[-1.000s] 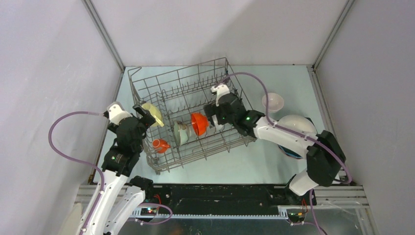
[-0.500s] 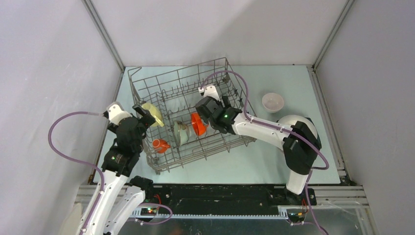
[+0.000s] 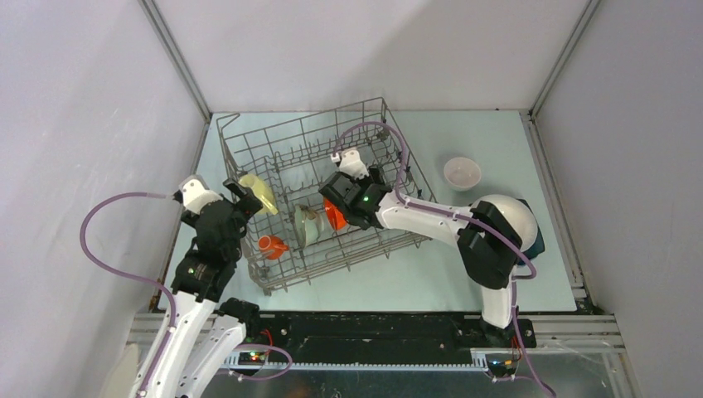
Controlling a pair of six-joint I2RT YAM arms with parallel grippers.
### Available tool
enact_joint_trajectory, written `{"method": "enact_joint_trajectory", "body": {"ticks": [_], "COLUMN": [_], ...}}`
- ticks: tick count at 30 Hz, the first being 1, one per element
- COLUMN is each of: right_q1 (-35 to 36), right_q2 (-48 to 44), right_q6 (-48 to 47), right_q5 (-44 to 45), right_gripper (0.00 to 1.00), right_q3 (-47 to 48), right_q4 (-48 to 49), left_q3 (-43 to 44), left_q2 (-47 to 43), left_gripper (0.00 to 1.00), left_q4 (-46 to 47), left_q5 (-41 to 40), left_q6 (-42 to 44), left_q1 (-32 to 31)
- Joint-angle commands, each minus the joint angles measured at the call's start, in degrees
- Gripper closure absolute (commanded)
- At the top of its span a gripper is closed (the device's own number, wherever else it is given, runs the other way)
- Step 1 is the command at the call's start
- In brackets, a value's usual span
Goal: Unload the mixed dishes from the dish rack
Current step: Pick up the bowl from the dish rack.
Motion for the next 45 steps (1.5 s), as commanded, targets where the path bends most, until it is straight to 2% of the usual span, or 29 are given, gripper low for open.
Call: {"method": "enact_joint_trajectory", "body": {"ticks": [1,10,18,25,31,34,35,36,37,39,42,43,44,45], "right_q1": [0.1,0.4,1.4,1.5,1.5,1.5,1.5,1.6,1.6,1.8,2.4,2.7,2.8,3.0], "right_q2": [1.9,6.7,8.5,7.4,5.0,3.1,1.9,0.9,0.3,-0.7,-0.1,0.5,2.0,3.0], "right_q6": [1.6,0.1,-1.4,-5.1,-11.3,-20.3,-26.7,-30.4,-38.8,-49.9,-63.9,-72.4,-77.1,-88.1], "right_q5": [8.9,11.1,18.1,23.6,28.1,28.8,28.9,29.1,29.3,29.6,29.4,29.1,29.0,28.2], "right_gripper": [0.37,0.76,1.0,1.0,1.0,1.0,1.0,1.0,1.0,1.0,1.0,1.0,1.0,1.0], "right_q3": [3.6,6.6,8.7,8.1,6.4,3.7,1.5,-0.5,-2.6,-5.5,-7.4,-7.8,-8.0,-8.1], "right_q4": [-1.3,-1.5,-3.0,-2.7,1.9,12.3,15.6,24.2,29.2,48.4,64.5,73.7,79.6,92.8], "left_q3": [-0.1,-0.3,-0.5,-0.3,-0.3,-0.2,-0.3,-0.2,-0.1,0.8,1.7,1.7,2.0,2.2], "left_q2": [0.3,0.6,1.1,1.2,1.6,1.8,2.0,2.1,2.5,3.6,4.8,5.5,5.9,6.6], "left_gripper": [0.0,0.0,0.0,0.0,0.0,0.0,0.0,0.0,0.0,0.0,0.0,0.0,0.0,0.0], "left_q4": [1.1,1.5,2.0,1.7,1.7,1.6,1.6,1.5,0.9,-0.7,-1.9,-2.0,-2.2,-2.3], "left_q5": [-1.2,-1.3,-1.1,-1.1,-1.2,-1.5,-1.9,-2.2,-3.1,-4.4,-5.2,-5.3,-5.3,-5.4], "left_q6": [-0.9,-0.9,-0.9,-0.9,-0.9,-0.8,-0.9,-1.0,-1.2,-2.0,-2.5,-2.5,-2.5,-2.6], "left_q1": [0.2,0.2,0.2,0.2,0.2,0.2,0.2,0.2,0.2,0.2,0.2,0.2,0.2,0.1]}}
